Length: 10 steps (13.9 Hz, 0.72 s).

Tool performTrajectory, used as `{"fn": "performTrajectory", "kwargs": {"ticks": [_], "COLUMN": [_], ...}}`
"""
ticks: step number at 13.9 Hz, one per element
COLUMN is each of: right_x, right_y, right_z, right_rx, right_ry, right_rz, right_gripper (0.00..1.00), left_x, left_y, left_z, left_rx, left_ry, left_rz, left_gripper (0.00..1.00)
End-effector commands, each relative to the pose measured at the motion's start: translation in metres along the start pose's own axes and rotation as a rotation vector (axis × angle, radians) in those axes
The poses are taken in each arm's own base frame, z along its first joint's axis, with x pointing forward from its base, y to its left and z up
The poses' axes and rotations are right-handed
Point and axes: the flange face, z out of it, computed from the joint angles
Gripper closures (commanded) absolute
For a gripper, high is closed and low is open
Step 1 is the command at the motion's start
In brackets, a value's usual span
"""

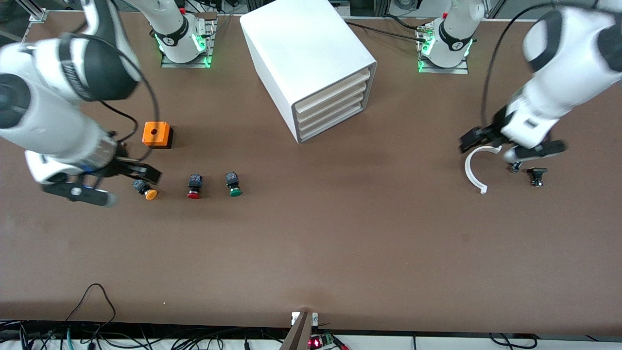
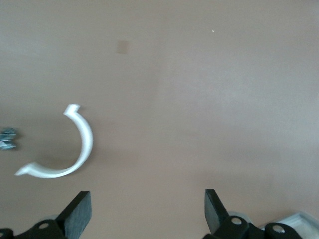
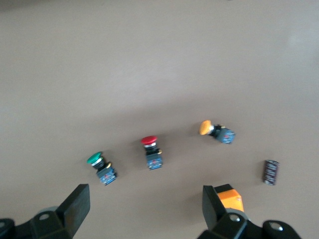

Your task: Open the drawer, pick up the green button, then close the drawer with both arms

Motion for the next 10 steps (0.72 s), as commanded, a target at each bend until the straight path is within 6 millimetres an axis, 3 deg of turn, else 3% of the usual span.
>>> {"fn": "performTrajectory", "kwargs": {"ticks": [1, 2, 5, 8, 9, 10], "right_x": [-0.009, -0.010, -0.021, -0.025, -0.031, -0.063], "right_y": [0.036, 0.054, 0.093, 0.121, 0.130, 0.147], "right_z": [-0.032, -0.041, -0.052, -0.036, -0.032, -0.028], "right_rx": [-0.009, -0.010, -0.017, -0.019, -0.010, 0.011], "right_ry": [-0.008, -0.013, -0.040, -0.046, -0.048, -0.013], "right_rz": [-0.030, -0.055, -0.119, -0.145, -0.143, -0.135], "right_gripper": [0.00, 0.00, 0.00, 0.00, 0.00, 0.00], "left_x": [-0.017, -0.018, -0.008, -0.006, -0.006, -0.005], "left_y": [-0.016, -0.013, -0.007, -0.009, -0.009, -0.008], "left_z": [-0.082, -0.104, -0.104, -0.103, -0.102, -0.102], "left_rx": [0.039, 0.089, 0.105, 0.107, 0.107, 0.110], "left_ry": [-0.023, -0.009, -0.030, -0.034, -0.036, -0.033], "left_rz": [0.075, 0.088, 0.100, 0.100, 0.100, 0.105], "left_gripper": [0.00, 0.00, 0.00, 0.00, 0.00, 0.00]}}
